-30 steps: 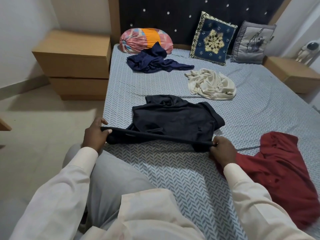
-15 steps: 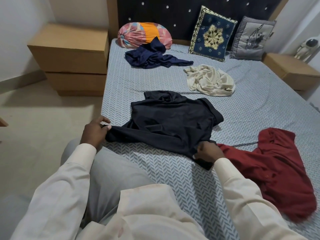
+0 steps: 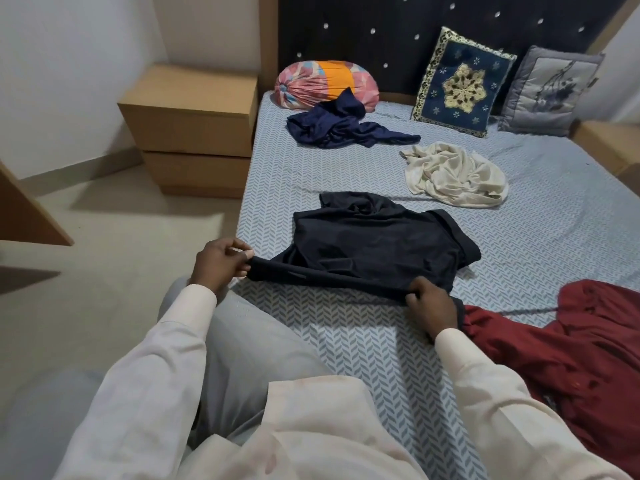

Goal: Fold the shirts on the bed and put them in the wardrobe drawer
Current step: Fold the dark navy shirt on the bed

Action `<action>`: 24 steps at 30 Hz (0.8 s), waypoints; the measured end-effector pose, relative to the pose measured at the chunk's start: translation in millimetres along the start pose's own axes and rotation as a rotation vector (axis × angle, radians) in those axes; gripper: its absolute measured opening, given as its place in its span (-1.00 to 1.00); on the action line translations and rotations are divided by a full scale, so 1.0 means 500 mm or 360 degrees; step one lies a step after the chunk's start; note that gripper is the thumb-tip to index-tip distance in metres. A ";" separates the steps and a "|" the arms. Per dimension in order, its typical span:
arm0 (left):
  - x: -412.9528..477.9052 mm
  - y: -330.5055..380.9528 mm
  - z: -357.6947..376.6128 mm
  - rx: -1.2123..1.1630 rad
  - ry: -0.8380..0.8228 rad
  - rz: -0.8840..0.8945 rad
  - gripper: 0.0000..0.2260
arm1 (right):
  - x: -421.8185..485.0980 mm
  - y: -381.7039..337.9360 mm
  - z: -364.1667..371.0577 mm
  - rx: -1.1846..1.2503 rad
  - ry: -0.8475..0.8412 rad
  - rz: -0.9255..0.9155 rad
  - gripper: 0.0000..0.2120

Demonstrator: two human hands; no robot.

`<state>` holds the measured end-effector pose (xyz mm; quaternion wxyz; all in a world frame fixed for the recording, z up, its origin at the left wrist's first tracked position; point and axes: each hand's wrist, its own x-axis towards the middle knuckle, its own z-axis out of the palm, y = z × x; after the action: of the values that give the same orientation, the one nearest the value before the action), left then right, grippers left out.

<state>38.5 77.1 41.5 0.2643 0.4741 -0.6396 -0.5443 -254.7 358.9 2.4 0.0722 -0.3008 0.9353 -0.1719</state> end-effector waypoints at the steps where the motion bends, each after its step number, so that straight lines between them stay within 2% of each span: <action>1: 0.002 -0.003 -0.001 -0.0029 -0.0046 -0.0002 -0.95 | 0.012 -0.004 -0.011 0.0091 0.0067 0.0008 -0.92; 4: 0.008 -0.006 -0.008 0.0011 -0.0196 0.0011 -0.85 | 0.053 -0.012 -0.044 0.0239 0.0167 -0.0051 -0.89; 5: 0.011 -0.003 -0.009 0.0114 -0.0225 0.0034 -0.80 | 0.067 -0.012 -0.052 0.0218 0.0162 -0.0063 -0.88; 7: 0.014 0.002 -0.002 0.0580 -0.0259 0.0152 -0.75 | 0.095 -0.010 -0.065 0.0138 0.0062 -0.0073 -0.86; 10: 0.002 -0.001 0.033 0.1433 -0.0317 0.0239 -0.82 | 0.108 -0.012 -0.083 -0.0075 -0.0333 -0.0029 -0.91; 12: -0.006 -0.014 0.052 0.1848 -0.0325 0.0185 -0.80 | 0.109 -0.016 -0.090 -0.0278 -0.0677 -0.0019 -0.84; 15: 0.001 -0.018 0.064 0.2173 -0.0423 0.0138 -0.74 | 0.119 -0.020 -0.081 -0.0587 -0.1100 0.0084 -0.72; 17: 0.023 -0.007 0.067 0.2241 -0.0575 0.0024 -0.71 | 0.138 -0.031 -0.078 -0.0670 -0.1231 0.0142 -0.77; 19: 0.057 0.015 0.068 0.1968 -0.0746 -0.0269 -0.71 | 0.170 -0.052 -0.099 -0.0652 -0.1312 0.0272 -0.81; 21: 0.090 0.052 0.076 0.1199 -0.0752 -0.0714 -0.74 | 0.222 -0.073 -0.141 -0.0692 -0.1282 0.0165 -0.79; 22: 0.109 0.076 0.084 0.0733 -0.0675 -0.0862 -0.77 | 0.256 -0.079 -0.154 -0.0587 -0.1197 0.0129 -0.83; 24: 0.170 0.146 0.108 -0.0069 -0.0441 -0.0814 -0.82 | 0.321 -0.104 -0.197 0.0001 -0.1039 0.0303 -0.92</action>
<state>-65.6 22.2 80.8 0.0387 0.5353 -0.5176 -0.6663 -379.9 252.3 107.8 0.3836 -0.2513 0.8867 -0.0592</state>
